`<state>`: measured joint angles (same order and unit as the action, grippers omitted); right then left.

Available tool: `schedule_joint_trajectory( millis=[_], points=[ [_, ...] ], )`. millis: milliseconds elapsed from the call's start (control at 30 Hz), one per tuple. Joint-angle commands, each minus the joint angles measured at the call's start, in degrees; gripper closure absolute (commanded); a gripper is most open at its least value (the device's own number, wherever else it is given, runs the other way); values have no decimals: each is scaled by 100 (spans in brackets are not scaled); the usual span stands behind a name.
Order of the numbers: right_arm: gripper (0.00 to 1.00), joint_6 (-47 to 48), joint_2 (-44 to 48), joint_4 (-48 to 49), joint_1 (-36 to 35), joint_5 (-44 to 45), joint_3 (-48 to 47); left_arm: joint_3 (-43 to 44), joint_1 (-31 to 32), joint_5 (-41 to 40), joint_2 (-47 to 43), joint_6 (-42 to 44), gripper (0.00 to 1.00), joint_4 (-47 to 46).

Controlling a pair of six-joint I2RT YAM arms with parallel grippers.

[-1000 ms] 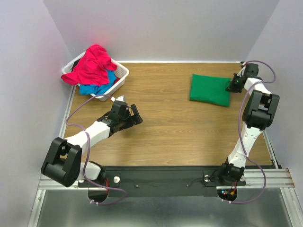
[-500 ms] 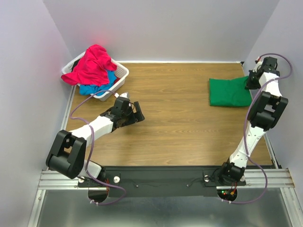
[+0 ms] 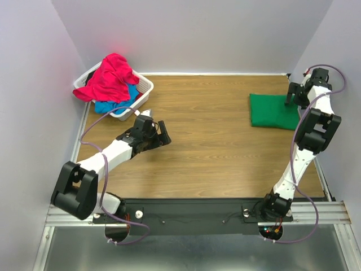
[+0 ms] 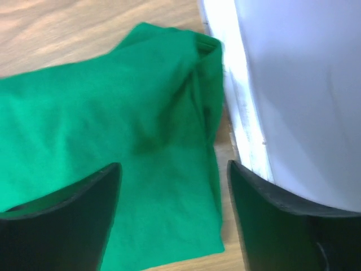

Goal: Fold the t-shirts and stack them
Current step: Neatly place the folded tshirt to the corner

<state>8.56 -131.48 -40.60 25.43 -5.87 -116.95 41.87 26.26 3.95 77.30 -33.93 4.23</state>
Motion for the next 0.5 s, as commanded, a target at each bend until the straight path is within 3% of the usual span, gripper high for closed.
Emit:
schedule_joint_trajectory(
  millis=[0,167,333,467],
  points=[
    [0,-284,657,17,-29,-738,-180,305,19,-148,-671,45,2,122],
    [0,-775,1553,26,-668,-487,399,305,28,-324,-1058,-113,2,350],
    [0,-1705,3178,481,-1785,874,2681,-28,72,-350,-1594,-499,1,438],
    [0,-2330,4725,1150,-2699,956,4730,-310,116,-351,-2095,-719,1,605]
  ],
)
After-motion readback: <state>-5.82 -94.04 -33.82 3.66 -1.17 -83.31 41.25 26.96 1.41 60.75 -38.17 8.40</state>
